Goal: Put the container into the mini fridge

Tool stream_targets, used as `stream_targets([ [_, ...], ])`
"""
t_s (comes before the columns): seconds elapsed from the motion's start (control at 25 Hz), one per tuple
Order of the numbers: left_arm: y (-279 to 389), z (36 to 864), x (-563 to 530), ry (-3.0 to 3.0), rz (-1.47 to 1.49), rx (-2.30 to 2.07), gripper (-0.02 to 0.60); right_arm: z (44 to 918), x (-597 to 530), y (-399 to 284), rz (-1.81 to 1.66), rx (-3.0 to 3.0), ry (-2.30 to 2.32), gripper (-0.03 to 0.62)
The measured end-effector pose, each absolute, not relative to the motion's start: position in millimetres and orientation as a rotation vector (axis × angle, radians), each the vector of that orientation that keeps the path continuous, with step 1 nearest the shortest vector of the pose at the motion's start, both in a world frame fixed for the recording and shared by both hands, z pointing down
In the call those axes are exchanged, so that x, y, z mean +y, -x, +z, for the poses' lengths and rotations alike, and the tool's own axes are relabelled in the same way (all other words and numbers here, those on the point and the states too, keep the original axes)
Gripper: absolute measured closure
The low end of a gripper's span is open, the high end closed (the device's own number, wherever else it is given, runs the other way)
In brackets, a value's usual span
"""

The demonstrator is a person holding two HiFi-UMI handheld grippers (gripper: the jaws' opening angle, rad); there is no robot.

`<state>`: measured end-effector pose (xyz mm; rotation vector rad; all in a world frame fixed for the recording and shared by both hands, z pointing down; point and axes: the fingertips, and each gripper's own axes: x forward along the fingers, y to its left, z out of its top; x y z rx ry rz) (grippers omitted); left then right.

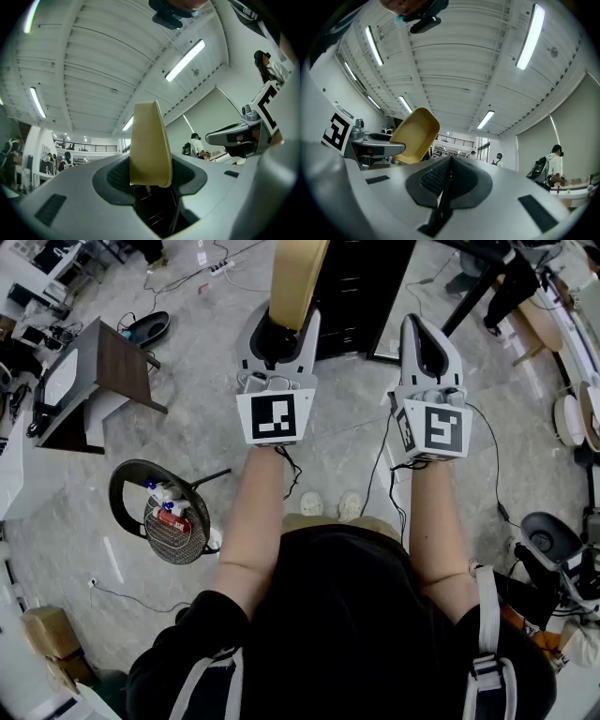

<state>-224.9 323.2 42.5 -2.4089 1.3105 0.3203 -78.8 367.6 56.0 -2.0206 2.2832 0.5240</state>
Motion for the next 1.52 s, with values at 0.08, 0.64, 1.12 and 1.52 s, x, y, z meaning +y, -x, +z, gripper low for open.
stream_targets([
  [0.08,231,41,328,2.392,0.317,1.302,0.357,54,373,86,0.531,2.279,2.011,0.559],
  [0.64,246,43,332,2.393,0.304,1.286,0.357,50,373,103,0.562,2.265,2.027,0.559],
  [1.12,275,52,326,2.434,0.330,1.243,0.357,53,375,134,0.588,2.216,2.066,0.559],
  [1.52,270,63,312,2.459,0.346,1.201,0.357,65,369,133,0.597,2.182,2.093,0.559],
])
